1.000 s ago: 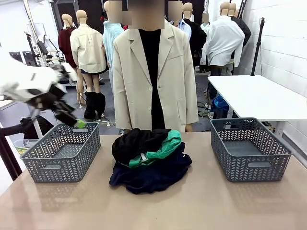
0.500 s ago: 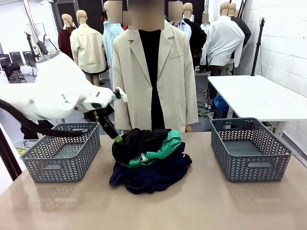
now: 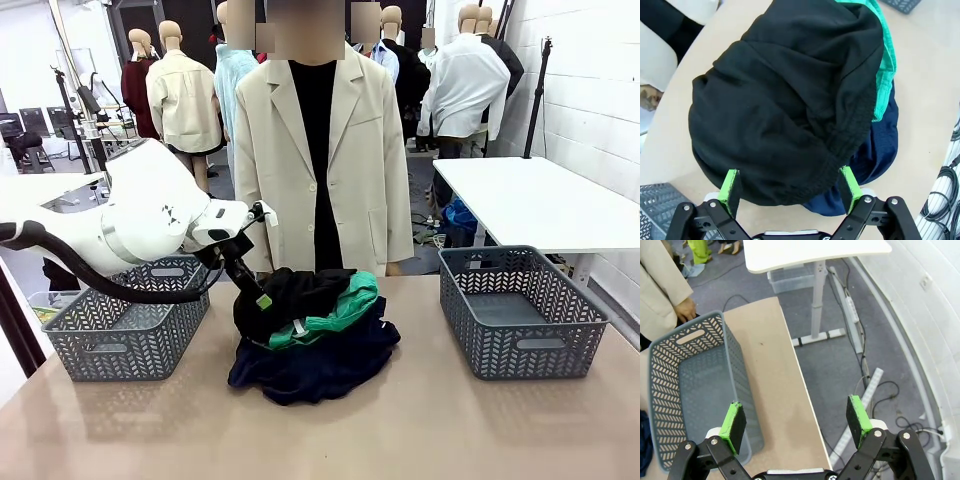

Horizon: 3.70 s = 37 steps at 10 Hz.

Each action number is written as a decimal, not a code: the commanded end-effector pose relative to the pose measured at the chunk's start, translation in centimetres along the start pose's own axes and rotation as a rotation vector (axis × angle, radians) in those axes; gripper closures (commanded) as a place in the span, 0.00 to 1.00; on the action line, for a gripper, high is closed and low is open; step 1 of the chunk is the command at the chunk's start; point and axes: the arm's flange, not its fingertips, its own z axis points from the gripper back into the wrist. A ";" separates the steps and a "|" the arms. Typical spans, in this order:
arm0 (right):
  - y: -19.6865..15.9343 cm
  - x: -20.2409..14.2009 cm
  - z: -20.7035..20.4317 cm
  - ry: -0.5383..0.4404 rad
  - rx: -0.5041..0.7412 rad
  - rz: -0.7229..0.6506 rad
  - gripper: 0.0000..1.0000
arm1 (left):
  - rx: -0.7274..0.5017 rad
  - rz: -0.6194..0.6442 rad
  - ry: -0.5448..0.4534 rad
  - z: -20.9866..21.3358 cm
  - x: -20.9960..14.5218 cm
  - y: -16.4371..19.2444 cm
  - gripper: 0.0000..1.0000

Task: Sort the tops and bottoms.
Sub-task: Lift clothes from the center of the table with your left hand, then sort the clothes according to human instructions.

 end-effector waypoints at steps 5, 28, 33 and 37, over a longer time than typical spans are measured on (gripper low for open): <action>0.0 -0.1 0.0 0.008 -0.003 -0.003 0.00 | -0.065 -0.068 -0.014 -3.9 -1.4 -0.2 0.20; 0.0 -0.1 0.0 0.008 -0.003 -0.003 0.00 | 0.630 -0.235 -0.366 37.8 8.5 -11.6 1.00; 0.0 -0.1 0.0 0.008 -0.003 -0.003 0.00 | 0.709 -0.194 -0.435 46.9 12.6 -17.1 1.00; 0.0 -0.1 0.0 0.008 -0.003 -0.003 0.00 | 0.668 -0.211 -0.430 46.5 12.1 -16.7 1.00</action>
